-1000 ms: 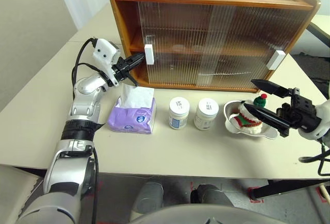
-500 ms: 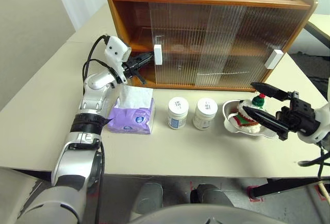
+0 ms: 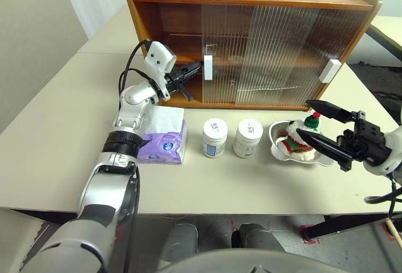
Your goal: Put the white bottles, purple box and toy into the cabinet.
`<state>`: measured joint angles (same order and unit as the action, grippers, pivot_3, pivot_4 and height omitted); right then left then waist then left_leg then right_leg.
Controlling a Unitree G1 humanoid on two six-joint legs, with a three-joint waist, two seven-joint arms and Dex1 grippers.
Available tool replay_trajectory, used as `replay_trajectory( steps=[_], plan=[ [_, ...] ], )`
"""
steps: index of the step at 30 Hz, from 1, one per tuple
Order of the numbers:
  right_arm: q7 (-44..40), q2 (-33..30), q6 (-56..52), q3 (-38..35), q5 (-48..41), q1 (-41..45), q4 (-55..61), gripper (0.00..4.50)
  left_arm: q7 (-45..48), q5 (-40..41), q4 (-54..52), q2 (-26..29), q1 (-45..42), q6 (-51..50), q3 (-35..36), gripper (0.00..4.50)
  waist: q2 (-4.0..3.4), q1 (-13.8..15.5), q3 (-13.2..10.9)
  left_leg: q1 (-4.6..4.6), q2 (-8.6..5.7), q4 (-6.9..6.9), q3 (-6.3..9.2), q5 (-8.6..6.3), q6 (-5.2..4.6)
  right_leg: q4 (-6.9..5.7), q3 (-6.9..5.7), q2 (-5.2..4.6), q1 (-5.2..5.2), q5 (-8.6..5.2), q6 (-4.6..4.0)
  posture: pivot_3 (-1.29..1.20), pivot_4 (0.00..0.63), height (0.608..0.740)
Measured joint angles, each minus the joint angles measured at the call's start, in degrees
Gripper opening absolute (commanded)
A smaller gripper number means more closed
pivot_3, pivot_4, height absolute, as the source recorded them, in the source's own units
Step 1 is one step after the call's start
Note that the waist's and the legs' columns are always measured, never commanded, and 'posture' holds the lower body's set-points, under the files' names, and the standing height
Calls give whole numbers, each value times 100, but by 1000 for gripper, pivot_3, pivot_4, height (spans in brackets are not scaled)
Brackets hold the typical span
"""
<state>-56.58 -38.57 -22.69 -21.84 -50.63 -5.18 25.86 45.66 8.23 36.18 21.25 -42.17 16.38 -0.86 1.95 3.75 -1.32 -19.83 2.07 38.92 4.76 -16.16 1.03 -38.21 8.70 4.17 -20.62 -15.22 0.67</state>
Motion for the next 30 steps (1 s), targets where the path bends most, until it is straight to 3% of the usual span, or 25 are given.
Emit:
replay_trajectory(
  steps=[30],
  plan=[
    [318, -1, -16, -16, -41, -174, 111, 4500, 140, -167, 1252, -927, -864, 498, -255, 19, -1, -40, 0, -8, -5, 14, 2, -4, -12, 14, 4, -2, 7, 2, 35, 46, 1, 740]
  ],
)
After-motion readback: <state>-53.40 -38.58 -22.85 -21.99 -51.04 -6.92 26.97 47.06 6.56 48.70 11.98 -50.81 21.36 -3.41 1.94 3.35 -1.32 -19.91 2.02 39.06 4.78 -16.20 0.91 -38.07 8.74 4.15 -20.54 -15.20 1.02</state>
